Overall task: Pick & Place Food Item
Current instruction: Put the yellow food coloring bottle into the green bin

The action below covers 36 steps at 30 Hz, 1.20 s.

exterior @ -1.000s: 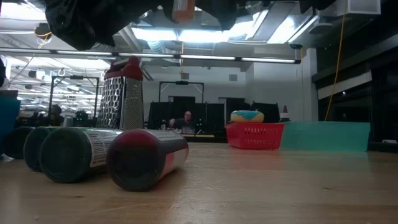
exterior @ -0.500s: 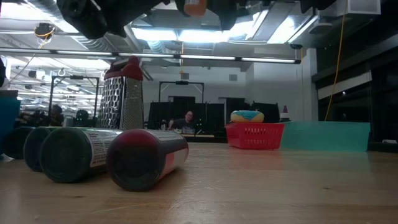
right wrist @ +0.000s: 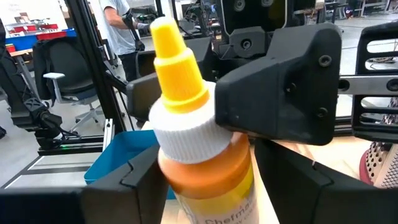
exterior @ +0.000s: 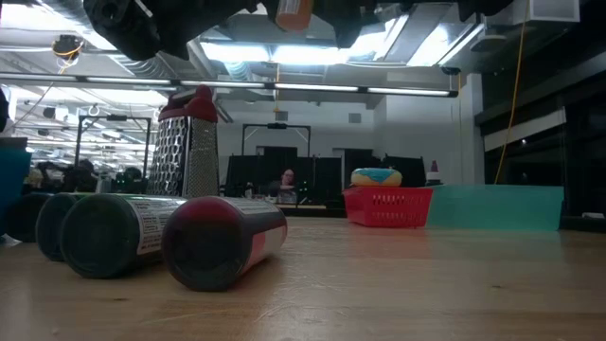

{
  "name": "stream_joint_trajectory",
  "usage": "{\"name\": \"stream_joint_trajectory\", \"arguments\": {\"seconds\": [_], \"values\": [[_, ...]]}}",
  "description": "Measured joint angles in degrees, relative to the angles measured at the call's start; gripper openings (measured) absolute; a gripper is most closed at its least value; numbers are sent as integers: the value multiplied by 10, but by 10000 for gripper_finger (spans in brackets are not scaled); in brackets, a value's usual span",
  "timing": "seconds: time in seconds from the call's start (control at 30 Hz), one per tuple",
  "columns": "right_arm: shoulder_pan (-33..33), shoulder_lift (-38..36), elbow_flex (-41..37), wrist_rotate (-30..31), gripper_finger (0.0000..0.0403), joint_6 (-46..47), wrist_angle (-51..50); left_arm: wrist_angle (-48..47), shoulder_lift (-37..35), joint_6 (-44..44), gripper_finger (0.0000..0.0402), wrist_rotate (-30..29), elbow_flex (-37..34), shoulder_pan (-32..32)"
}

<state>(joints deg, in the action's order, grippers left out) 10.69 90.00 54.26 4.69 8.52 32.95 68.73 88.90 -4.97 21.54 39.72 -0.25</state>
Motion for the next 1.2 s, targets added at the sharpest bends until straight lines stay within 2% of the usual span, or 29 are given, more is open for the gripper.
{"name": "stream_joint_trajectory", "arguments": {"seconds": [0.37, 0.67, 0.83, 1.2], "values": [[7, 0, 0, 3, 130, -22, 5, 0, 0, -9, 109, 2, -1, 0], [7, -1, 0, 5, 139, -17, 2, 1, 1, -14, 117, 17, -1, 12], [6, -2, 2, 31, 132, -12, -5, -11, -15, -17, 129, 30, -2, 41], [0, -3, 2, 114, 136, 12, -85, -134, -104, -21, 181, 38, -3, 142]]}}
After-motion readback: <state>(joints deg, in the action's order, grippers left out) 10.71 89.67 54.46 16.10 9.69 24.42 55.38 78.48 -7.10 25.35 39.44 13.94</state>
